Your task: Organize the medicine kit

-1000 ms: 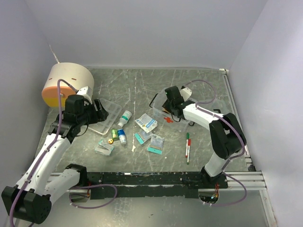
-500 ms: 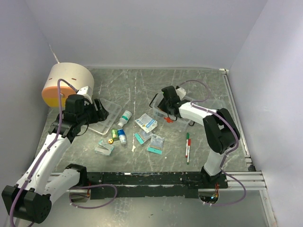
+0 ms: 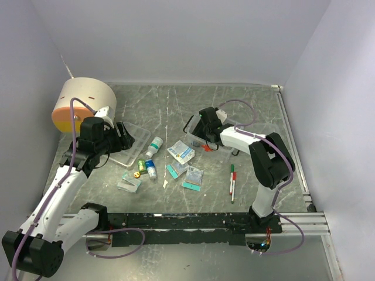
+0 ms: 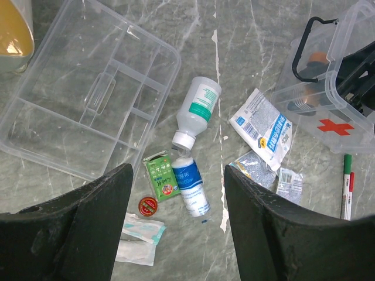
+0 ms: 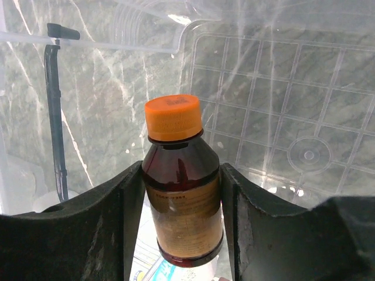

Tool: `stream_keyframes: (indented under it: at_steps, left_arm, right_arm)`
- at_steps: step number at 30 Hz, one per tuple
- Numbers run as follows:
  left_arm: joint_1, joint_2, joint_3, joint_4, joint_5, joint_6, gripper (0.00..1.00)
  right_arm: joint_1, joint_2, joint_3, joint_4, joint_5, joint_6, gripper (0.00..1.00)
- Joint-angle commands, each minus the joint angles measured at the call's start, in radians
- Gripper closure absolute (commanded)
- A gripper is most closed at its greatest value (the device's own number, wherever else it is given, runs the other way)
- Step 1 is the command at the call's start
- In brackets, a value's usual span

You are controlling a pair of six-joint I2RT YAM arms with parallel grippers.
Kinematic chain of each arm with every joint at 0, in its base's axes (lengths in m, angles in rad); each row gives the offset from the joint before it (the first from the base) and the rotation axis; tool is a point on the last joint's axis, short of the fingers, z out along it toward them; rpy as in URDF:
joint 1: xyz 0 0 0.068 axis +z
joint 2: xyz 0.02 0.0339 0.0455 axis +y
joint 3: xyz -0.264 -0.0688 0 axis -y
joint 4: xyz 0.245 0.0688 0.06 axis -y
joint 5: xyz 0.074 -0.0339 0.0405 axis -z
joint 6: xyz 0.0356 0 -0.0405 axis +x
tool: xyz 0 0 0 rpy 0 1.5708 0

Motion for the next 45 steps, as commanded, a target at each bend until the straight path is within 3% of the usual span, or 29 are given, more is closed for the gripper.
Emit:
stream_keyframes:
  at_steps: [1,9,15,19,22,28,36,40,45]
  left_arm:
    - [-0.003,-0.014,0.003,0.033,0.018,-0.001,0.25]
    - [-0.003,-0.024,0.002,0.033,0.017,0.004,0.23]
    - [-0.003,-0.02,0.002,0.033,0.026,0.006,0.23]
    - [-0.003,-0.01,0.007,0.039,0.06,0.017,0.21]
    - [-0.003,0.001,0.004,0.049,0.083,0.02,0.19]
    - [-0.008,0.056,-0.004,0.064,0.169,0.017,0.18]
    - [-0.073,0.118,-0.025,0.128,0.163,-0.022,0.26]
    - [-0.177,0.215,0.033,0.081,0.027,-0.006,0.3]
    - [-0.244,0.352,0.096,0.037,-0.117,-0.014,0.22]
  right_arm:
    - [0.005,-0.016,0.029,0.03,-0.018,-0.018,0.47]
    - [0.004,-0.028,0.024,0.022,-0.044,-0.013,0.46]
    - [0.002,-0.051,0.015,0.044,-0.091,-0.019,0.53]
    - [-0.001,-0.1,0.021,0.014,-0.054,-0.042,0.47]
    - [-0.001,-0.152,0.035,-0.026,0.018,-0.091,0.41]
    - [0.0,-0.258,0.055,-0.065,0.019,-0.29,0.41]
    - [0.002,-0.447,-0.129,0.169,-0.332,-0.489,0.45]
    - [0.006,-0.508,-0.229,0.306,-0.485,-0.476,0.47]
    - [0.035,-0.528,-0.291,0.359,-0.522,-0.475,0.48]
